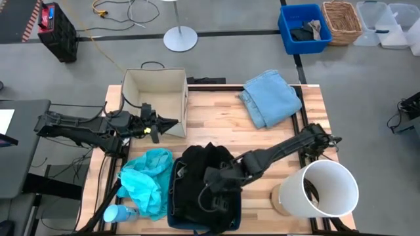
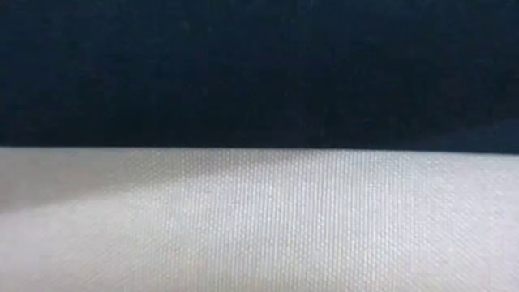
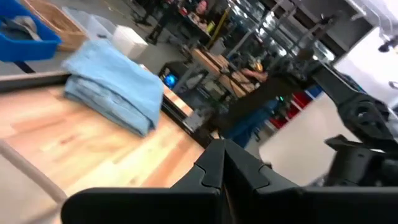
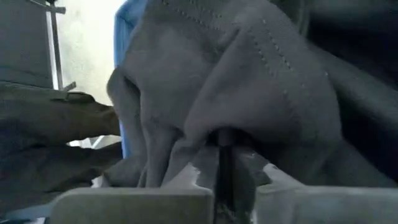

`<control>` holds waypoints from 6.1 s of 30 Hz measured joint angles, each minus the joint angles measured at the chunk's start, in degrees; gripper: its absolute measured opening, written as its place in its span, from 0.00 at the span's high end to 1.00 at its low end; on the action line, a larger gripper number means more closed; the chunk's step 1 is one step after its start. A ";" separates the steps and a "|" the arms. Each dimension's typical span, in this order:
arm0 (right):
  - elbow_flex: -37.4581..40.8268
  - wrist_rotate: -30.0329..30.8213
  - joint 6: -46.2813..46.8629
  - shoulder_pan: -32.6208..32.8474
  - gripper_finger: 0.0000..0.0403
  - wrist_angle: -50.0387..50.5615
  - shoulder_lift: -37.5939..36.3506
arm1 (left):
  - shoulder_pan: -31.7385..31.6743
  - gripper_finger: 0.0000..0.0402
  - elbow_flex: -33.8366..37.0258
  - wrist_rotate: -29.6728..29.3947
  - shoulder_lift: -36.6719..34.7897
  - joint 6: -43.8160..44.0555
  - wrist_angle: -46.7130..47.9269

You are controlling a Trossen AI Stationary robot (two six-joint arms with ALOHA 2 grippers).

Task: Sort clothes
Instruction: Put the black shirt into the blue laundry bin

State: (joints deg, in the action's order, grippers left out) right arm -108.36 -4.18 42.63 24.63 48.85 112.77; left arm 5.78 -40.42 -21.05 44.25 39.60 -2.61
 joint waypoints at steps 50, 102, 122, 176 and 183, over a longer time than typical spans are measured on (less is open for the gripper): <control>-0.02 30.31 10.37 -9.58 0.41 0.58 -6.28 | 13.49 0.77 0.50 5.82 0.02 2.69 5.95; 0.00 11.78 7.90 0.58 0.72 -8.94 2.66 | 13.62 0.77 0.50 6.41 0.00 4.28 8.23; -11.23 23.91 -12.02 0.72 0.55 -15.13 0.28 | 17.56 0.77 0.42 10.81 0.00 -1.66 4.93; 10.27 15.41 3.34 -3.01 0.98 -6.49 0.92 | 23.39 0.71 -9.49 10.09 0.00 0.57 27.93; 6.66 18.47 -2.46 -2.64 0.95 -11.72 0.91 | 23.41 0.69 -9.46 10.58 0.72 2.67 29.22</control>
State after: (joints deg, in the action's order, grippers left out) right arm -101.70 14.29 40.17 21.99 37.13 113.68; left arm 29.19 -49.89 -10.47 44.97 42.27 26.61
